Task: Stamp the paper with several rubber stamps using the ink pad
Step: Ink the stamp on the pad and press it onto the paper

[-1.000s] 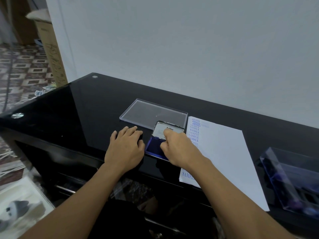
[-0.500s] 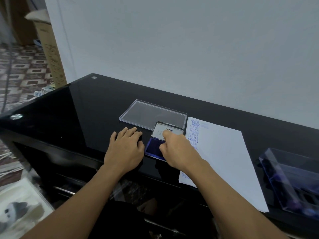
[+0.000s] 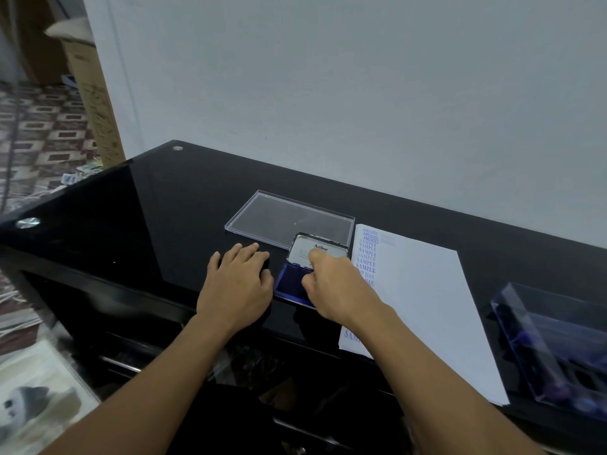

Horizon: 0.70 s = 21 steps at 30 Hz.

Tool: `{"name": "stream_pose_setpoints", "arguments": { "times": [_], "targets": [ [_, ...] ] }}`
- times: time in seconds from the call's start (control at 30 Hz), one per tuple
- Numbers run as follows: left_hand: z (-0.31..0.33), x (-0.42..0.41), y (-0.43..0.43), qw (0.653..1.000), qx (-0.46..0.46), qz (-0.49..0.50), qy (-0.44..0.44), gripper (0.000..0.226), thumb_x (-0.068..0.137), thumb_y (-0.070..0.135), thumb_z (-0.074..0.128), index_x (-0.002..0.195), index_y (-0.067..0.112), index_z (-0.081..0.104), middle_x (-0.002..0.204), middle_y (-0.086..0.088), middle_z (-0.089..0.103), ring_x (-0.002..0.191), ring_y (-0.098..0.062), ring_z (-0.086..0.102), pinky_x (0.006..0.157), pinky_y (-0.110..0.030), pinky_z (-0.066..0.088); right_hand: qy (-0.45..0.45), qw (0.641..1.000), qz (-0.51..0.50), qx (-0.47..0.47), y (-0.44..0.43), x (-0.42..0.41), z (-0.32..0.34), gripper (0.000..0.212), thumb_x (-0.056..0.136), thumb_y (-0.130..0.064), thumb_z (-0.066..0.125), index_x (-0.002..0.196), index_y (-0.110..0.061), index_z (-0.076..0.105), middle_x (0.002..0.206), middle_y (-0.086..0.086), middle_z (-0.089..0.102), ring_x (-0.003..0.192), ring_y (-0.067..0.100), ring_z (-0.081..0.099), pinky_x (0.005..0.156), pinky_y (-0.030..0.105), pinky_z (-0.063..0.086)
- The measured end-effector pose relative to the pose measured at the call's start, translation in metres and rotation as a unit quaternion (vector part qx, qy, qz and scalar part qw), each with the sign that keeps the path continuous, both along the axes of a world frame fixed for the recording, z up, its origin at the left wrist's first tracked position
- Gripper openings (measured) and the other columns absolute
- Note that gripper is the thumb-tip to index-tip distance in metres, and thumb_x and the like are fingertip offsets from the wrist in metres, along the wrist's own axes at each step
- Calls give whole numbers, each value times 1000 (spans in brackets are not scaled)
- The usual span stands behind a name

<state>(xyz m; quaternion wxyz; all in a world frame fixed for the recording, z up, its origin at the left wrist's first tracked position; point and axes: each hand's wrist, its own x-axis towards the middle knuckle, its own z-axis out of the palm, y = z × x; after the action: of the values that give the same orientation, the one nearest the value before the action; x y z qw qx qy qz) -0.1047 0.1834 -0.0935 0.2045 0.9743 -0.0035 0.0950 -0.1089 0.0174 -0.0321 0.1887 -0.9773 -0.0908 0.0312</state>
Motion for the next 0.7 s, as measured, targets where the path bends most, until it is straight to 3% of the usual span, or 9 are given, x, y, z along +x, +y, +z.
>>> {"name": "stream_pose_setpoints", "arguments": {
  "times": [0.17,0.37,0.7],
  "targets": [
    [0,-1,1,1000,-1,-2,0,45,103,34,37,147,27,45,161,7,32,151,-16,19,124,-47,9,1,1000,1,-2,-1,1,1,24,98,-19,43,77,-24,34,85,6,51,68,19,49,56,32,42],
    [0,0,1,1000,-1,-3,-8,45,102,35,38,145,28,47,159,8,35,150,-15,21,123,-46,11,-8,1000,-13,7,-3,1,-1,21,95,-19,43,76,-19,35,81,6,52,72,26,53,61,38,49],
    [1,1,2,1000,7,-1,-14,43,100,36,39,142,29,50,156,10,37,148,-14,24,122,-46,13,-23,1000,-4,-7,-3,4,-1,25,96,-19,43,73,-22,32,77,4,49,66,20,49,53,32,36]
  ]
}}
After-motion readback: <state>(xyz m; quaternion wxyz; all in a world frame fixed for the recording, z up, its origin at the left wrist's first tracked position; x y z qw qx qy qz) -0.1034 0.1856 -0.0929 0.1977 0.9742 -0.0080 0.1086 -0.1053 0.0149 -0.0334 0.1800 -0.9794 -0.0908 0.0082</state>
